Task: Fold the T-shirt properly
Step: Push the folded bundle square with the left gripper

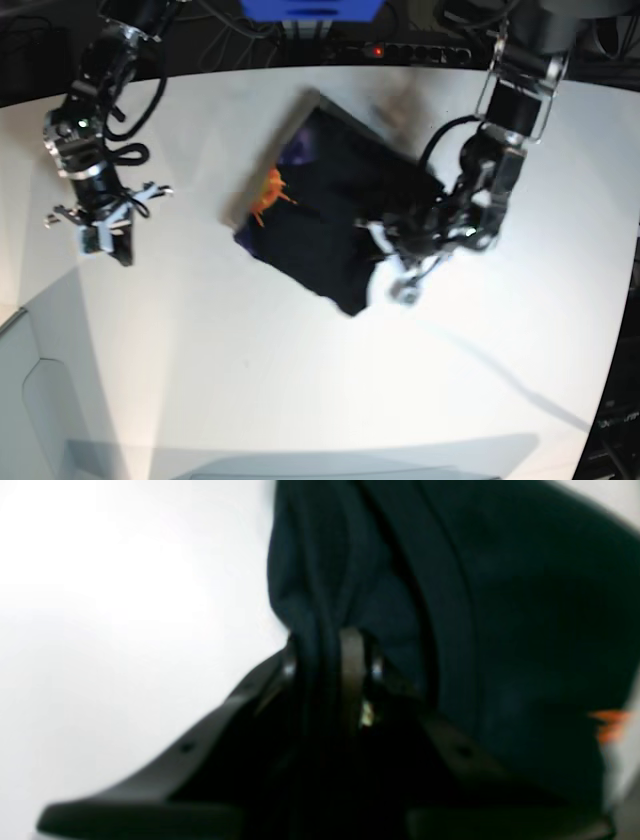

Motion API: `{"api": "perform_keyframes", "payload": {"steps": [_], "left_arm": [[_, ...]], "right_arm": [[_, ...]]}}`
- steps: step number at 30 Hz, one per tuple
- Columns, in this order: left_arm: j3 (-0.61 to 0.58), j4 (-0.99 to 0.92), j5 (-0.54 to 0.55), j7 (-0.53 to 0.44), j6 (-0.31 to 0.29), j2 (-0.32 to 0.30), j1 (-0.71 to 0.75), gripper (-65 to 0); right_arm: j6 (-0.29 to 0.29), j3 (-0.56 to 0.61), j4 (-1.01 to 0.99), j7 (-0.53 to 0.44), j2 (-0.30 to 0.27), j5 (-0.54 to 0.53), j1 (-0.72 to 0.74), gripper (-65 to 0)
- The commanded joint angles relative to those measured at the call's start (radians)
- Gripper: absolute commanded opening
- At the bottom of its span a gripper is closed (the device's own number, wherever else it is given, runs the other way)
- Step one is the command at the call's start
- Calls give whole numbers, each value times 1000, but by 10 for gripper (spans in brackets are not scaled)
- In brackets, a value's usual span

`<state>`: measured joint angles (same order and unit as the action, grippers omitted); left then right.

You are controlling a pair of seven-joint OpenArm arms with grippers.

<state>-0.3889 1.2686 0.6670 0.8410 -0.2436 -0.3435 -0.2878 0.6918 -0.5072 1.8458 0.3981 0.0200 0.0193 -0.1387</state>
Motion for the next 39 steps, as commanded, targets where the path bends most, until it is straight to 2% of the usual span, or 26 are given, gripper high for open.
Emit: {"api": "perform_keyframes", "payload": {"steps": [1, 4, 7, 9, 12, 19, 21, 22, 26, 29, 32, 37, 39], "left_arm": [[-64, -20, -36, 11, -47, 11, -63, -650], [-272, -117, -146, -18, -194, 62, -196, -650], [-417, -166, -234, -81, -259, 111, -268, -650], [-496, -177, -303, -127, -271, 143, -304, -650], [-548, -171, -364, -145, -279, 172, -324, -650], [-549, -171, -458, -153, -279, 208, -330, -645], [-546, -166, -474, -153, -271, 214, -330, -606], [-546, -165, -484, -147, -270, 222, -331, -566], [-545, -165, -527, -145, -270, 226, -353, -355], [-508, -142, -533, -151, -270, 226, -370, -202], [-431, -68, -533, -147, -270, 222, -374, -107], [-152, 136, -533, -144, -270, 215, -354, -82], [-14, 234, -533, -130, -270, 185, -304, -82]], "right_arm": [[6, -15, 19, -26, -4, -20, 6, -650], [6, -60, 19, -26, -4, -20, 0, -650], [6, -106, 30, -26, 1, -20, -11, -650], [6, -118, 33, -26, 2, -20, -32, -650], [6, -127, 35, -26, 2, -20, -40, -650], [6, -121, 85, -26, 5, -20, -86, -650], [6, -126, 85, -26, 24, -20, -86, -650], [6, -126, 85, -26, 27, -20, -86, -650], [6, -118, 85, -26, 38, -20, -88, -650], [6, -118, 85, -26, 62, -20, -88, -650], [6, -117, 87, -26, 71, -20, -89, -650], [6, -86, 150, -26, 113, -20, -112, -650], [6, -40, 185, -29, 122, -22, -147, -650]]}}
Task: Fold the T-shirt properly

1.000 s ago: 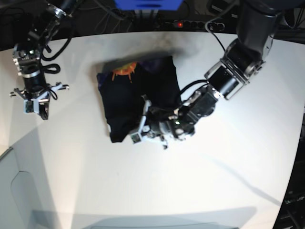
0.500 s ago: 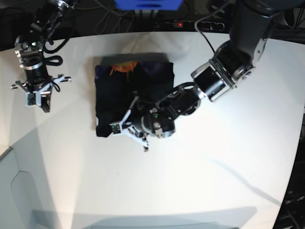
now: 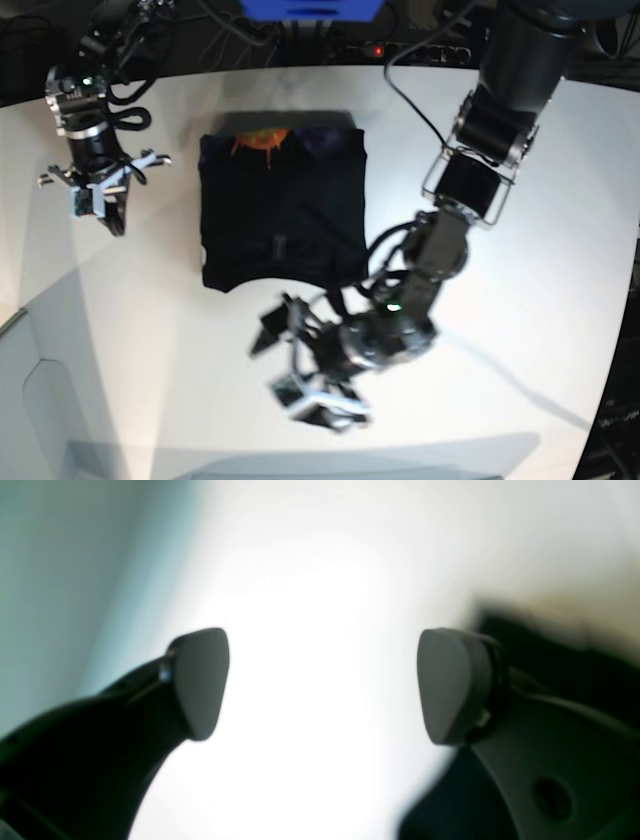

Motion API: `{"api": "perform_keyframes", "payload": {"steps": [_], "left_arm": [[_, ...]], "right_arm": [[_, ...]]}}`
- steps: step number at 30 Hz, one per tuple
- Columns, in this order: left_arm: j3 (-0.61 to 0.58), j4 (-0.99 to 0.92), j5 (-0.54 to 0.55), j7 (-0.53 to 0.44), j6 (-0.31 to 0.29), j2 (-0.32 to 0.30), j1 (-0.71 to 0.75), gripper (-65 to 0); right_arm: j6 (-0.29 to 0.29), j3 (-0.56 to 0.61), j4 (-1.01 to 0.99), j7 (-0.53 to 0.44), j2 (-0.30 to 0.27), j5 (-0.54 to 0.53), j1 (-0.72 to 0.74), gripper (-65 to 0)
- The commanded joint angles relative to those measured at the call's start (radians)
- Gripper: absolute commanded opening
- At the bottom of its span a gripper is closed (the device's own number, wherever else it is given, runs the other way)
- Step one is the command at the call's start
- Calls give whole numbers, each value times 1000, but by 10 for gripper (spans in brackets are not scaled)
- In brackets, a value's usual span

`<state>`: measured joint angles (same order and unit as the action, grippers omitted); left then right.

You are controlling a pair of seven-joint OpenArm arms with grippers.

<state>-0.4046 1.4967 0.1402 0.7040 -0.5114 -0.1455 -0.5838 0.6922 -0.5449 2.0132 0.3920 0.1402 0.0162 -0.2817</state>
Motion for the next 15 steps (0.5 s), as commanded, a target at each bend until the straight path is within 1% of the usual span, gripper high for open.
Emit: {"api": "perform_keyframes", "payload": {"steps": [1, 4, 6, 8, 11, 13, 15], "left_arm": [[69, 55, -1, 26, -2, -27, 17, -82], [269, 184, 0, 93, -2, -61, 112, -82], [418, 255, 2, 124, -6, -92, 195, -82], [559, 298, 3, 135, -6, -115, 287, -82], [740, 315, 3, 138, -8, -136, 410, -82], [840, 315, 3, 138, -8, -142, 486, -82], [918, 307, 3, 133, -8, -142, 552, -82]], "right_arm": [[6, 32, 25, -28, 2, -19, -24, -650], [6, 119, 25, -29, 2, -20, -96, -650], [6, 199, 24, -31, 6, -22, -150, -650], [6, 273, 24, -38, 6, -22, -192, -650], [6, 359, 14, -103, 6, -22, -230, -650], [6, 383, -12, -130, 3, -22, -235, -650], [6, 378, -61, -143, 2, -22, -224, -650]]}}
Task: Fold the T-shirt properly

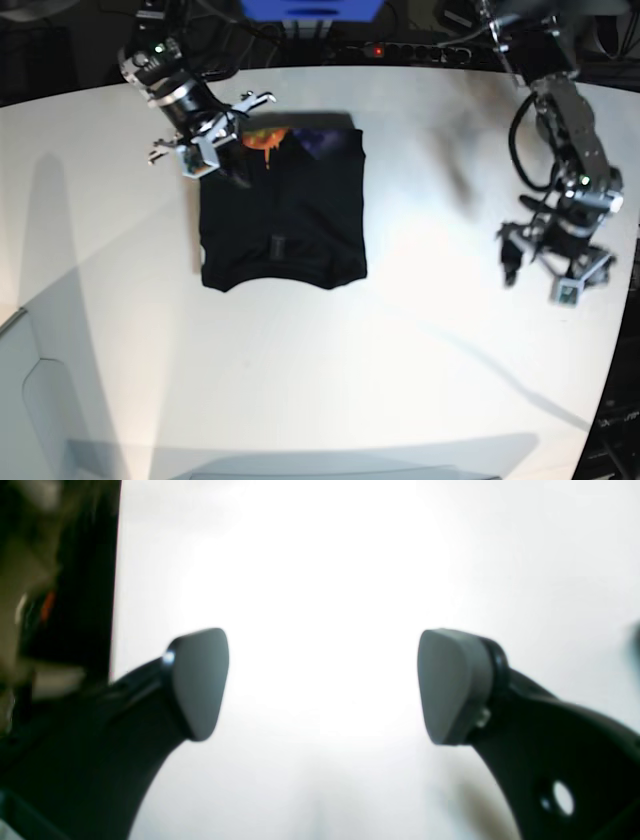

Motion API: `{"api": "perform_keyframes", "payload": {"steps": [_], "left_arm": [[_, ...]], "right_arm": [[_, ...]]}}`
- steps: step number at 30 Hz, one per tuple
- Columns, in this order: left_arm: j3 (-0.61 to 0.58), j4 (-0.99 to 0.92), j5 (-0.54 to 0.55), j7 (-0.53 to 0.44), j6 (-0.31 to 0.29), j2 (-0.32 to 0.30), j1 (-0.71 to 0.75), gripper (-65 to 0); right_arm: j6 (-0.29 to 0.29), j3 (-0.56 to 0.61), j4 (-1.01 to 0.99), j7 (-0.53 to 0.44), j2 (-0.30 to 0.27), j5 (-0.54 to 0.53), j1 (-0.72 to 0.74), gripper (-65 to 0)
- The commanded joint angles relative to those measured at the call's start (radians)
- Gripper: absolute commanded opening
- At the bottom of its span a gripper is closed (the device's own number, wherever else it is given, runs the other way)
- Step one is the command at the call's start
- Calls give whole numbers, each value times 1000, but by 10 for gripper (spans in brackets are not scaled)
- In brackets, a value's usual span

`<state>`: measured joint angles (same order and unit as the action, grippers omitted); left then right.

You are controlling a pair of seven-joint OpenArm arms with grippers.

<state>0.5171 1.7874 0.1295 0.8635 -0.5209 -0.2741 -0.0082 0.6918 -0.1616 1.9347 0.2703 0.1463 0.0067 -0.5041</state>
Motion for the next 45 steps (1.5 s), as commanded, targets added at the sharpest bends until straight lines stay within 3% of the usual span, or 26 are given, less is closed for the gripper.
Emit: {"api": "perform_keyframes", "payload": {"steps": [1, 6, 11, 20, 26, 32, 38, 45], "left_arm": [[30, 15, 14, -28, 0, -14, 6, -82], [108, 1, 14, -30, -2, -12, 116, -82], [143, 2, 14, -30, -2, -6, 181, -82], [142, 7, 14, -23, -2, -3, 228, -82], [142, 12, 14, -20, 0, 8, 254, -82], [142, 13, 14, -20, 0, 25, 322, -82], [197, 13, 14, -28, -2, 72, 400, -82], [303, 13, 14, -23, -3, 94, 457, -82]], "right_arm": [[6, -6, -19, -22, -9, -12, 14, -650], [6, -19, -192, -26, -57, -12, 61, -650], [6, -10, -311, -147, -81, -12, 49, -650], [6, -2, -136, -197, -76, -14, 35, -650], [6, 173, -54, -185, -83, -14, 37, -650], [6, 316, -163, -173, -83, -7, 66, -650], [6, 356, -355, -182, -83, -7, 118, -650], [6, 354, -346, -184, -84, -7, 131, -650]]}}
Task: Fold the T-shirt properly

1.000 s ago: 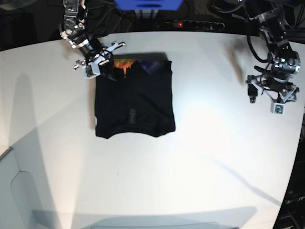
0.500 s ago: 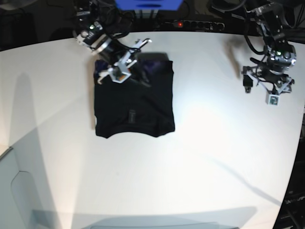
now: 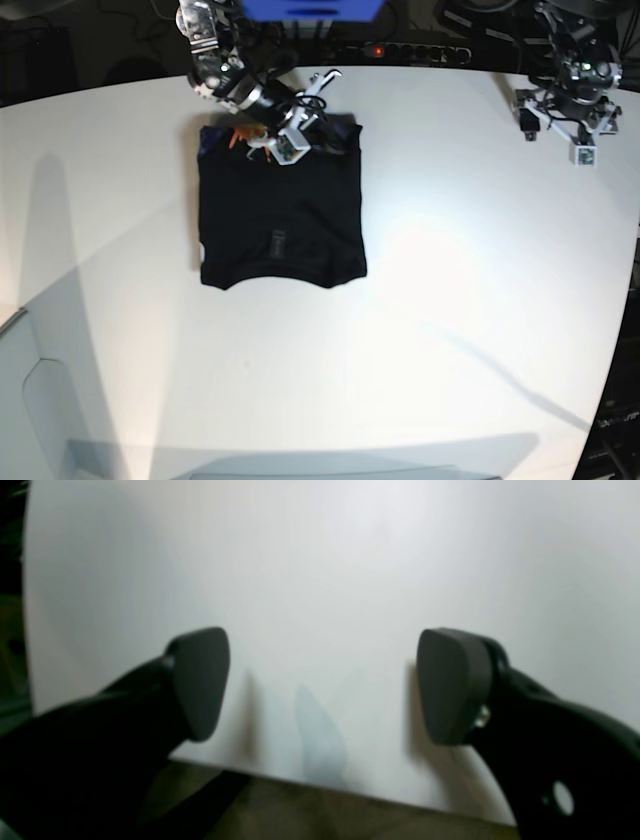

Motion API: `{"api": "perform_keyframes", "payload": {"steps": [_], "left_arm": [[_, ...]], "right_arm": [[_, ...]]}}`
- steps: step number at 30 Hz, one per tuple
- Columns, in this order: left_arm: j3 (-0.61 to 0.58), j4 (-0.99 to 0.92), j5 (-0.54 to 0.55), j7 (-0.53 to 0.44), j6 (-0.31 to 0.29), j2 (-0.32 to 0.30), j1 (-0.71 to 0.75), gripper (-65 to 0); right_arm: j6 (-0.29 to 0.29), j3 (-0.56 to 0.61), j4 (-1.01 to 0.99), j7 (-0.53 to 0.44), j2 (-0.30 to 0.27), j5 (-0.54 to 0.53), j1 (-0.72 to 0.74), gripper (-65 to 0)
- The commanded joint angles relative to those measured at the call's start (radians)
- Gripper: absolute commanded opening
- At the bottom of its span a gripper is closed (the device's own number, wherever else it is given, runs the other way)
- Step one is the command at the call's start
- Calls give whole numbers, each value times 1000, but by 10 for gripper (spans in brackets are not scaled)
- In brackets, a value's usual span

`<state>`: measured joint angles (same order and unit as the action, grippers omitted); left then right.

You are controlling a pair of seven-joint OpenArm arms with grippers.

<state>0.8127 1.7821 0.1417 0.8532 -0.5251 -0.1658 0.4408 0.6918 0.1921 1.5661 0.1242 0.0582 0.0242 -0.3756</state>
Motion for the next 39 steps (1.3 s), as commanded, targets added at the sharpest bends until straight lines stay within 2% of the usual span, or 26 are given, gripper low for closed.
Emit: {"api": "perform_keyframes", "payload": {"steps": [1, 5, 9, 12, 15, 18, 23, 29, 36, 39], "left_arm": [[18, 19, 3, -13, 1, -13, 14, -82], [53, 20, 19, -13, 0, 4, 66, -83], [101, 51, 143, -12, 0, 5, 161, -99], [109, 80, 221, -18, 0, 7, 260, -219], [109, 81, 276, -19, 0, 10, 336, -418], [109, 74, 298, -21, 0, 44, 387, -518], [103, 75, 293, -21, 0, 94, 412, -536], [109, 80, 293, -21, 0, 137, 410, -537], [109, 71, 299, -22, 0, 159, 408, -537], [109, 71, 299, -22, 0, 162, 405, -537]], "right_arm": [[6, -1, 56, -37, 4, -25, -6, -650], [6, -1, 230, -36, 4, -25, -76, -650], [6, -23, 365, -28, -4, -25, -161, -650], [6, -47, 414, -30, -30, -25, -250, -650], [6, -64, 419, -28, -80, -25, -348, -650], [6, -76, 408, -27, -133, -27, -432, -650], [6, -96, 408, -28, -197, -30, -547, -650], [6, -115, 408, -28, -252, -30, -558, -650], [6, -227, 408, -22, -209, -31, -425, -650], [6, -231, 412, 30, -206, -31, -354, -650]]}}
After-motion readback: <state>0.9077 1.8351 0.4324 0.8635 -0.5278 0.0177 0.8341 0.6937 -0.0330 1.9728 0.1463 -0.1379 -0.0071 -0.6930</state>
